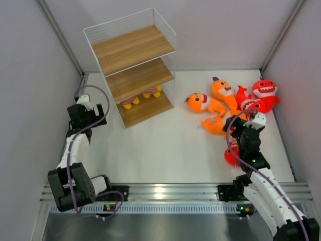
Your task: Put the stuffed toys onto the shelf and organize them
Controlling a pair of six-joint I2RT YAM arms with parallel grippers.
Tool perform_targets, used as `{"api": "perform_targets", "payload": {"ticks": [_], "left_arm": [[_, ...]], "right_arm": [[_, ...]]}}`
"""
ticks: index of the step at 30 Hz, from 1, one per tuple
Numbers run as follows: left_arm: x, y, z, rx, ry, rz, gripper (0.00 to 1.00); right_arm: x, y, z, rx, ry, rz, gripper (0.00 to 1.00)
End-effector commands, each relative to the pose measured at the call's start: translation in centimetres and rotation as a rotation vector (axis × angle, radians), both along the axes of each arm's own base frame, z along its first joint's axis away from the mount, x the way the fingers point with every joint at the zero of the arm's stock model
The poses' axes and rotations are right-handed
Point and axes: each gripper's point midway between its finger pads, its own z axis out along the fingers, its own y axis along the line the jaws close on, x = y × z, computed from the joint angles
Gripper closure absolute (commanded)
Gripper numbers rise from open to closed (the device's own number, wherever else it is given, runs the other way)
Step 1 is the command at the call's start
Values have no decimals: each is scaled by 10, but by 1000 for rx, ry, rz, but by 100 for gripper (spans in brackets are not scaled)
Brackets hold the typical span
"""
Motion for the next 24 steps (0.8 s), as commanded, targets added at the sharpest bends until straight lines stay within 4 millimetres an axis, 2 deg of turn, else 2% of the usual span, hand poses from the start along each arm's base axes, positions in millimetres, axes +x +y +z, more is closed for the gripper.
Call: {"api": "perform_targets", "payload": {"ticks": [1, 2, 3, 4, 5, 7, 8, 9, 10, 11, 12, 13, 14, 16, 17, 19, 24], "left_arm": [[3, 6, 22, -36, -30, 63, 2], [-3, 3, 16, -43, 19, 52, 2], [0, 4, 27, -25, 14, 42, 2], [-2, 2, 28, -2, 27, 5, 2], [-6, -1, 27, 42, 48, -62, 2], [-9, -12, 36, 49, 53, -150, 2], [-12, -19, 43, 47, 47, -190, 2], [-21, -21, 40, 56, 88, -218, 2], [-22, -21, 48, 70, 84, -224, 2], [-27, -16, 49, 92, 101, -204, 2], [-30, -13, 49, 107, 116, -194, 2], [-35, -9, 45, 114, 145, -174, 2], [-38, -1, 42, 134, 167, -134, 2], [-44, 0, 31, 126, 209, -121, 2], [-46, 0, 28, 126, 220, -121, 2], [-48, -4, 25, 112, 225, -128, 2], [-48, -11, 23, 81, 225, -151, 2]], "right_arm": [[8, 6, 39, 16, -109, 28, 0], [9, 7, 45, 25, -122, 30, 1], [10, 8, 49, 34, -130, 32, 1], [12, 9, 52, 43, -134, 36, 1], [14, 17, 69, 54, -167, 75, 0], [22, 30, 76, 44, -158, 146, 1], [27, 42, 92, 35, -173, 217, 1], [30, 47, 86, 27, -116, 239, 1], [41, 50, 55, 15, 30, 247, 1], [54, 50, 74, 1, 65, 233, 1], [46, 43, 41, -27, 269, 210, 1], [65, 45, 33, -45, 372, 202, 1], [68, 47, 20, -64, 446, 223, 1], [73, 56, -9, -57, 536, 274, 4], [75, 67, -14, -34, 533, 330, 4], [88, 71, -22, -26, 513, 335, 5], [126, 48, -19, -131, 481, 230, 7]]}}
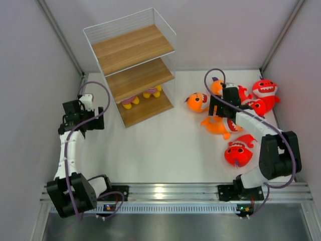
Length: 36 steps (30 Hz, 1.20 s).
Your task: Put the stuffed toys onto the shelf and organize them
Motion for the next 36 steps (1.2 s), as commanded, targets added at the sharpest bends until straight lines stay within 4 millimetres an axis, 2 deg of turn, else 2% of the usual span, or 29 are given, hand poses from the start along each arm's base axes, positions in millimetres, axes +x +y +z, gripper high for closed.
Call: {"api": "perform_targets", "payload": {"ticks": [1, 3, 4, 6, 7, 10, 11, 13, 15, 20, 23, 24, 26, 27, 29, 30, 31, 33, 34, 35, 36], "left_arm": [[-4, -3, 1, -9, 10, -16, 2], [-5, -3, 1, -6, 12, -19, 2], [-5, -3, 1, -5, 12, -16, 2], [-5, -3, 0, -6, 17, -18, 2], [-5, -3, -2, -8, 23, -18, 2], [-3, -3, -4, -15, 30, -20, 2], [-2, -3, -4, -18, 28, -19, 2], [-1, -3, -4, -19, 30, -20, 2], [-1, -4, -4, -24, 30, -22, 2], [-2, -3, -4, -19, 30, -18, 2], [-2, -4, -6, -27, 33, -18, 2], [-2, -4, -6, -27, 35, -18, 2], [-3, -4, -6, -24, 35, -17, 2], [-3, -4, -5, -23, 33, -15, 2], [-3, -3, -5, -20, 33, -14, 2], [-3, -3, -5, -18, 31, -11, 2], [-3, -3, -4, -17, 30, -12, 2], [-3, -2, -3, -13, 28, -15, 2], [-3, -3, -2, -15, 31, -22, 2], [-3, -5, 0, -16, 29, -38, 2], [-3, -6, 2, -19, 32, -45, 2]], "right_arm": [[40, -18, 33, -59, -110, -30, 8], [46, -26, 32, -74, -110, -22, 10], [49, -33, 27, -73, -95, -27, 10], [49, -37, 15, -62, -61, 0, 12], [51, -46, 6, -58, -35, -10, 14], [60, -46, 1, -28, -38, 35, 24], [63, -34, 2, 2, -47, 112, 26], [73, -25, 4, 16, -58, 176, 32], [78, -13, 0, 47, -50, 234, 33], [74, -2, -46, 70, 84, 258, 37], [68, 11, -63, 84, 122, 277, 44], [65, 19, -67, 82, 136, 296, 52], [66, 28, -59, 69, 129, 319, 59], [63, 33, -56, 72, 133, 331, 68], [60, 46, -30, 77, 88, 353, 84], [58, 48, -19, 78, 69, 354, 97], [57, 51, 8, 87, 12, 352, 100], [52, 49, 34, 87, -29, 333, 100], [50, 48, 66, 94, -99, 320, 100], [49, 45, 82, 93, -129, 301, 100], [46, 43, 117, 99, -206, 286, 100]]}}
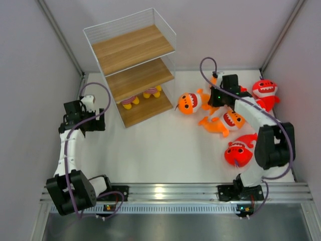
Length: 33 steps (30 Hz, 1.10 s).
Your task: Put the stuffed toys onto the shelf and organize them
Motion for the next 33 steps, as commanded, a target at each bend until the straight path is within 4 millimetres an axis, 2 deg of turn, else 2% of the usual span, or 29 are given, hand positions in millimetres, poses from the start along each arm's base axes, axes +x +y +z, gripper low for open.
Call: {"api": "perform_targets", "payload": {"ticks": [1, 3, 4, 6, 7, 8, 9, 10, 12, 13, 14, 15, 16, 18, 19, 21, 22, 23, 24, 25, 26, 27, 28, 29, 30, 33], "left_arm": [[-2, -4, 13, -4, -6, -39, 2], [-1, -8, 24, -11, -23, -60, 2], [-1, -10, 29, -14, -28, -72, 2], [-3, -15, 43, -21, -38, -102, 2], [-4, -17, 50, -23, -47, -111, 2], [-9, -19, 54, -21, -40, -119, 2], [-7, -18, 69, -12, -67, -124, 2], [-9, -19, 78, -7, -80, -126, 2], [-12, -20, 103, 10, -108, -135, 2], [-13, -22, 115, 16, -132, -143, 2], [-16, -23, 126, 23, -146, -153, 2], [-23, -26, 134, 24, -151, -161, 2], [-23, -29, 160, 37, -207, -173, 2], [-29, -33, 185, 53, -259, -188, 2], [-35, -37, 209, 65, -311, -196, 2], [-42, -46, 237, 55, -379, -224, 2], [-44, -50, 248, 48, -405, -234, 2], [-49, -60, 275, 29, -473, -254, 2], [-50, -64, 286, 14, -502, -266, 2], [-50, -69, 298, -4, -528, -279, 2], [-55, -78, 320, -39, -581, -292, 2], [-55, -89, 331, -85, -600, -336, 2], [-58, -98, 341, -121, -620, -367, 2], [-62, -106, 351, -173, -633, -384, 2], [-70, -120, 368, -207, -669, -454, 2], [-77, -135, 390, -257, -704, -529, 2]], "right_arm": [[0, -5, 129, 84, -270, -78, 100], [-4, -12, 163, 93, -336, -126, 100], [-10, -14, 196, 119, -392, -149, 100], [-15, -21, 228, 128, -453, -193, 100], [-20, -22, 262, 158, -522, -208, 100], [-24, -23, 277, 166, -546, -226, 100], [-26, -26, 292, 172, -579, -247, 100], [-34, -20, 325, 209, -645, -236, 100], [-41, -18, 354, 230, -708, -255, 100], [-50, -8, 383, 261, -767, -237, 100], [-52, -6, 396, 265, -801, -255, 100], [-57, -1, 422, 293, -861, -253, 100], [-64, 16, 434, 312, -890, -214, 100], [-70, 28, 456, 344, -942, -207, 100], [-75, 44, 469, 374, -958, -170, 100], [-76, 55, 479, 396, -973, -170, 100], [-81, 69, 489, 433, -990, -145, 100], [-82, 74, 490, 443, -996, -150, 100], [-83, 81, 492, 458, -1003, -141, 100], [-88, 100, 491, 474, -1003, -107, 100], [-89, 107, 496, 486, -1020, -113, 100], [-90, 115, 496, 490, -1025, -107, 100], [-96, 137, 494, 492, -1019, -68, 100], [-98, 143, 497, 506, -1028, -81, 100], [-102, 164, 492, 517, -1016, -49, 100], [-105, 192, 492, 552, -1016, -17, 100]]}}
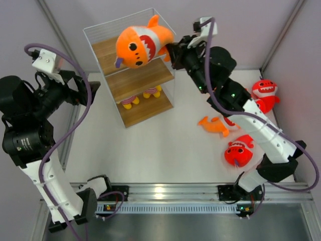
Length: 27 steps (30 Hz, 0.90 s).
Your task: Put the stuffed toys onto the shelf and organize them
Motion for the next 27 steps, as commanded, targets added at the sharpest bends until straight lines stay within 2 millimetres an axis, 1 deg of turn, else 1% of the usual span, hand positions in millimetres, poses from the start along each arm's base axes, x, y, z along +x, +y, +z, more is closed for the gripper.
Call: {"api": "perform_targets", "payload": {"ticks": [1, 2, 3, 4, 6, 9, 10, 13, 14, 16, 17, 18, 19, 20, 21, 22, 23, 24, 25, 26, 27], "left_arm": [[-11, -31, 17, -104, 26, -182, 2], [-11, -33, 20, -107, 23, -194, 2], [-8, -33, 21, -114, 28, -202, 2], [-12, -37, 25, -116, 22, -229, 2], [-12, -40, 24, -115, 24, -252, 2], [-14, -42, 22, -112, 27, -271, 1], [-13, -41, 22, -109, 26, -265, 1], [0, -29, 19, -112, 34, -191, 1], [8, -21, 19, -117, 42, -143, 2], [18, -13, 16, -126, 57, -100, 1], [21, -11, 16, -127, 57, -89, 10], [26, -10, 13, -132, 71, -91, 24], [29, -10, 12, -134, 78, -97, 41], [30, -10, 10, -136, 84, -103, 75], [30, -10, 8, -136, 88, -103, 96], [31, -9, 7, -129, 87, -99, 100], [30, -9, 6, -122, 85, -98, 100], [27, -10, 5, -107, 78, -103, 100], [24, -10, 4, -72, 58, -112, 100], [20, -12, 4, -51, 45, -120, 100], [13, -14, 4, -18, 22, -129, 100]], "right_arm": [[-13, 17, 38, 107, -86, 3, 100], [-14, 24, 37, 108, -83, 8, 100], [-16, 38, 37, 107, -82, 30, 100], [-17, 44, 36, 110, -80, 39, 100], [-17, 60, 33, 106, -79, 58, 100], [-27, 84, 32, 101, -81, 105, 100], [-28, 88, 31, 95, -81, 114, 100], [-41, 103, 30, 94, -86, 161, 100], [-45, 107, 29, 89, -86, 182, 100], [-58, 118, 26, 81, -88, 240, 100], [-64, 122, 24, 72, -89, 267, 100], [-73, 128, 19, 62, -85, 306, 100], [-84, 137, 16, 44, -97, 375, 100], [-90, 141, 12, 31, -99, 414, 100], [-95, 144, 5, 0, -105, 447, 100], [-108, 150, 2, -36, -132, 526, 100], [-115, 152, -6, -82, -141, 566, 100], [-122, 146, -12, -146, -175, 589, 96], [-127, 143, -19, -198, -197, 609, 88], [-129, 137, -24, -236, -208, 607, 75], [-132, 121, -34, -301, -239, 594, 38]]}}
